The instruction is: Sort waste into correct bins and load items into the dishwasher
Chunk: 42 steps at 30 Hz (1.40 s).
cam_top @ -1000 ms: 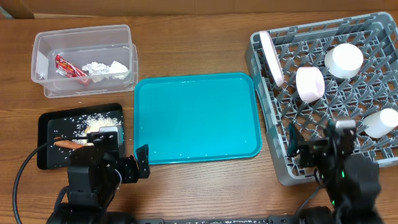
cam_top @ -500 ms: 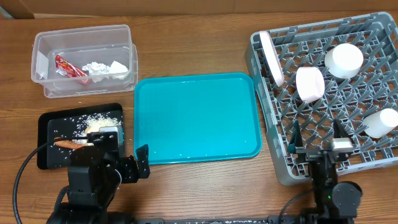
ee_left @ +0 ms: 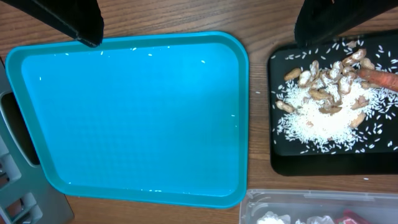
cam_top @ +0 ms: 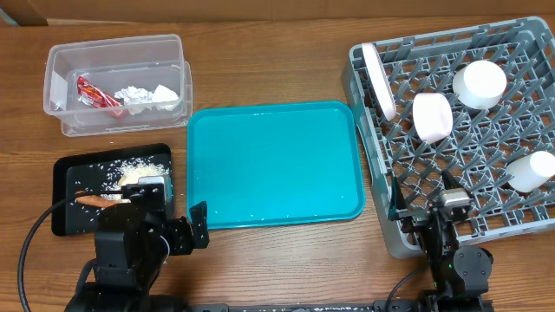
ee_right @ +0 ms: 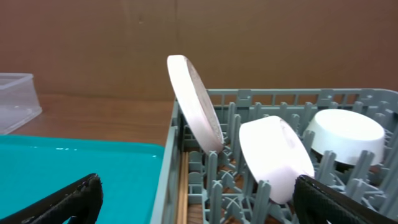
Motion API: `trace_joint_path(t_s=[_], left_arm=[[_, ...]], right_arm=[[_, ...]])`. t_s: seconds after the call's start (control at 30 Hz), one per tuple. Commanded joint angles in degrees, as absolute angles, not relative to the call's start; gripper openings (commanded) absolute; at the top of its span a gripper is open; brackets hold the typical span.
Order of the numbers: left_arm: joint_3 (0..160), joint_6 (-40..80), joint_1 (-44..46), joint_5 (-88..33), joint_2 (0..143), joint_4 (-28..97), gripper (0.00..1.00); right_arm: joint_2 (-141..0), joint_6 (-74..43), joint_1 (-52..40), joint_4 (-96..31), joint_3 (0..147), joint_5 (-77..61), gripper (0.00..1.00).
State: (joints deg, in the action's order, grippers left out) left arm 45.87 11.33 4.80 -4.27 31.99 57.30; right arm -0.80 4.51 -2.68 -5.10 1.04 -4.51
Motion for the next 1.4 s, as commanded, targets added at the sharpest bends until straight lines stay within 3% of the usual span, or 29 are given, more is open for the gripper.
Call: trace_joint_path(t_s=[0.0, 1.2, 1.37], left_arm=[[45.6, 10.1, 4.9, -3.9, 31.5, 57.2, 1.00], [45.1, 8.3, 2.6, -1.7, 30.2, 57.7, 1.00], [37.0, 7.7, -3.9, -1.1, 23.3, 45.0, 1.00]], right_arm=[[-0.2, 4.3, -3.0, -4.5, 0.4, -4.6, 1.00], [-0.2, 4.3, -3.0, -4.4, 0.4, -4.6, 1.00], [-0.2, 4.3, -3.0, -4.4, 0.4, -4.6, 1.00]])
